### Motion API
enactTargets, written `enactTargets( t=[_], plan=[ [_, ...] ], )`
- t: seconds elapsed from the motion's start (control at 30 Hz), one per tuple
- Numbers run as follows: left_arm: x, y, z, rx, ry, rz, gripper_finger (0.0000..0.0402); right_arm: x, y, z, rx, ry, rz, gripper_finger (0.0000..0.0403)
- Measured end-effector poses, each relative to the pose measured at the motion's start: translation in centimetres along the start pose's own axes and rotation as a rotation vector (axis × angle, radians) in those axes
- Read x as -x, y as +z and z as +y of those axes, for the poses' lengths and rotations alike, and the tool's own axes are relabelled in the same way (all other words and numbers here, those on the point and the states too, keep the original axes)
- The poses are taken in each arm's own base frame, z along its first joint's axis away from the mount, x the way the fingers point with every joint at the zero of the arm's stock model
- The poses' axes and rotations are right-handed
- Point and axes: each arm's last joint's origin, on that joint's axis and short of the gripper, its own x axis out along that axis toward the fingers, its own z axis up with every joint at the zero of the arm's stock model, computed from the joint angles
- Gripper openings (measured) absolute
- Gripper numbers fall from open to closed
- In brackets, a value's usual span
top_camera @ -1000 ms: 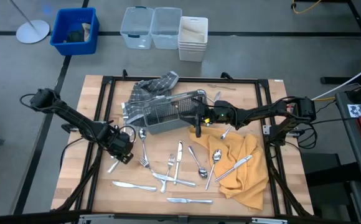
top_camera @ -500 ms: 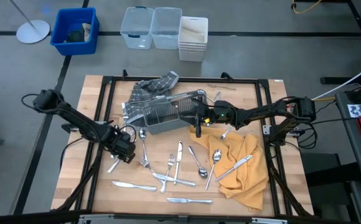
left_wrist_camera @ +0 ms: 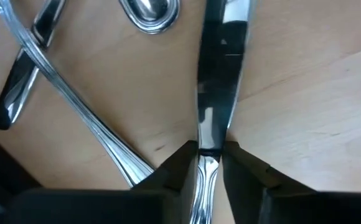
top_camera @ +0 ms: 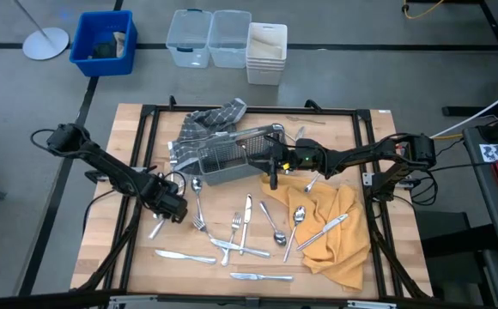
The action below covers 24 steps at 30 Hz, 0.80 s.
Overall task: Sort silverware
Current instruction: Put the silver knife into the gray silverware basket
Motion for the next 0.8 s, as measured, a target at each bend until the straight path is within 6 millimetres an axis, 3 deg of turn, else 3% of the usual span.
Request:
enactTargets(
  t=[0.2, 0.8],
  plan=[
    [0.08, 0.01, -0.05, 0.008, -0.011, -0.006, 0.0023, 0.0, 0.0, 0.0, 0.0, 0.0, 0.0, 0.0096],
    [0.75, 0.01, -0.49, 0.032, -0.027, -0.022, 0.004, 0.0, 0.0, -0.01, 0.0, 0.0, 0.0, 0.0096]
  ],
)
